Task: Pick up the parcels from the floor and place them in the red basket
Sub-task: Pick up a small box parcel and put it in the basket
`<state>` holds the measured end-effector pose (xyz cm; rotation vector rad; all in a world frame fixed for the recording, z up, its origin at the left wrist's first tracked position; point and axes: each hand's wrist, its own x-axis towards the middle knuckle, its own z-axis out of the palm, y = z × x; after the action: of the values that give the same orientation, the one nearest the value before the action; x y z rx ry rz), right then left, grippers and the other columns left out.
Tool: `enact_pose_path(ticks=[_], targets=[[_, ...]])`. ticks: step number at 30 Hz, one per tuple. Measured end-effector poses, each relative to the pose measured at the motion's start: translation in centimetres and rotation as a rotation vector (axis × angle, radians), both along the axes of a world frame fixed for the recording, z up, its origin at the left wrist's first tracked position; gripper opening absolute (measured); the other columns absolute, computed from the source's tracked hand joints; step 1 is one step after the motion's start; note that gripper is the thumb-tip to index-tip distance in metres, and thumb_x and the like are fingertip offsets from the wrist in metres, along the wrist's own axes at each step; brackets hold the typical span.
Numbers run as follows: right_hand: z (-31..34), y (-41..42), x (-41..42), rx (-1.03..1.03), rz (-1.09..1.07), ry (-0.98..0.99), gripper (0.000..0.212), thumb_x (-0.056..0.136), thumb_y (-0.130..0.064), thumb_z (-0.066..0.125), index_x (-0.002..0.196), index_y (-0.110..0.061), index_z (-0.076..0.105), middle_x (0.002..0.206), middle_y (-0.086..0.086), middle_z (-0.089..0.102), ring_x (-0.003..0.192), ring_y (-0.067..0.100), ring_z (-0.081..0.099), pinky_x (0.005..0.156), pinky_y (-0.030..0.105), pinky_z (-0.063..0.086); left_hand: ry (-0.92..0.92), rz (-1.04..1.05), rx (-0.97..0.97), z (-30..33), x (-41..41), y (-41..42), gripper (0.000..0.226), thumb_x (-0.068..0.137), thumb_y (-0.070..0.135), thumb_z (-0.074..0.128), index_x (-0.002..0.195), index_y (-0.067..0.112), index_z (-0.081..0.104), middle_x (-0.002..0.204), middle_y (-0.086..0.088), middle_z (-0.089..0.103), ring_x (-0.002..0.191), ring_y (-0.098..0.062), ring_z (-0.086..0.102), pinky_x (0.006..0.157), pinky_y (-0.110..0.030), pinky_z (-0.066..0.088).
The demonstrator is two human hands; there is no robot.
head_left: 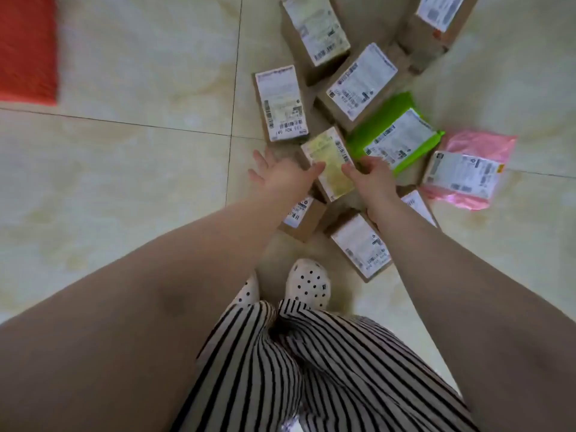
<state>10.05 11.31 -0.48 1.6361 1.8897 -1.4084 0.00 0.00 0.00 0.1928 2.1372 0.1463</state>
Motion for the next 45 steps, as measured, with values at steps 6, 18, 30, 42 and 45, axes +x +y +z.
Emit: enact_pose_path(ticks=[6, 18, 30, 42, 45], targets=[[-0.1, -0.2, -1.5, -0.009, 0.051, -0.075, 0.062, 0.089, -0.035, 0.066, 0.141, -0.007, 0.049, 0.132, 0.01, 0.062, 0.118, 0.027, 0.062, 0.1, 0.043, 0.05, -0.03, -0.03, 0.032, -0.3, 0.9, 1.9, 0.089, 0.086, 0.072, 0.04, 0.148, 0.009, 0.035, 0.162, -0.021, -0.012, 0.149, -0.035, -0.018, 0.119, -0.055, -0.007], [19.6, -5.2, -0.6, 0.055, -0.384, 0.175, 0.038, 0.076, -0.038, 0.079, 0.106, -0.025, 0.059, 0.103, -0.005, 0.068, 0.095, 0.014, 0.067, 0.082, 0.031, 0.057, -0.195, 0.625, 0.605, 18.5, 2.8, -0.8, 0.069, 0.081, 0.041, 0.062, 0.138, 0.029, 0.025, 0.133, -0.008, 0.058, 0.117, -0.025, 0.06, 0.097, -0.047, 0.052], [36.1, -15.2, -11.7, -0.262, -0.154, 0.311, 0.053, 0.085, -0.023, 0.075, 0.129, -0.019, 0.046, 0.11, -0.001, 0.066, 0.099, 0.016, 0.066, 0.07, 0.02, 0.053, -0.047, 0.967, 0.72, 36.1, -7.2, -14.4, 0.046, 0.092, 0.021, 0.064, 0.132, 0.016, 0.043, 0.12, -0.005, 0.062, 0.094, -0.016, 0.064, 0.064, -0.013, 0.054], [39.0, -37.3, -24.0, -0.355, -0.175, 0.338, 0.04, 0.085, -0.023, 0.074, 0.122, -0.017, 0.062, 0.107, 0.0, 0.072, 0.091, 0.017, 0.07, 0.06, 0.023, 0.051, 0.035, 1.085, 0.819, 39.0, -18.6, -37.4, 0.041, 0.087, 0.019, 0.07, 0.125, 0.014, 0.057, 0.12, -0.007, 0.065, 0.106, -0.024, 0.065, 0.081, -0.03, 0.057], [39.9, -44.0, -26.9, -0.379, -0.178, 0.335, 0.034, 0.085, -0.023, 0.074, 0.117, -0.018, 0.064, 0.104, 0.001, 0.073, 0.091, 0.019, 0.07, 0.068, 0.028, 0.054, 0.071, 1.072, 0.788, 40.0, -21.5, -44.0, 0.041, 0.086, 0.019, 0.07, 0.126, 0.014, 0.058, 0.121, -0.008, 0.064, 0.106, -0.021, 0.064, 0.072, -0.02, 0.053]])
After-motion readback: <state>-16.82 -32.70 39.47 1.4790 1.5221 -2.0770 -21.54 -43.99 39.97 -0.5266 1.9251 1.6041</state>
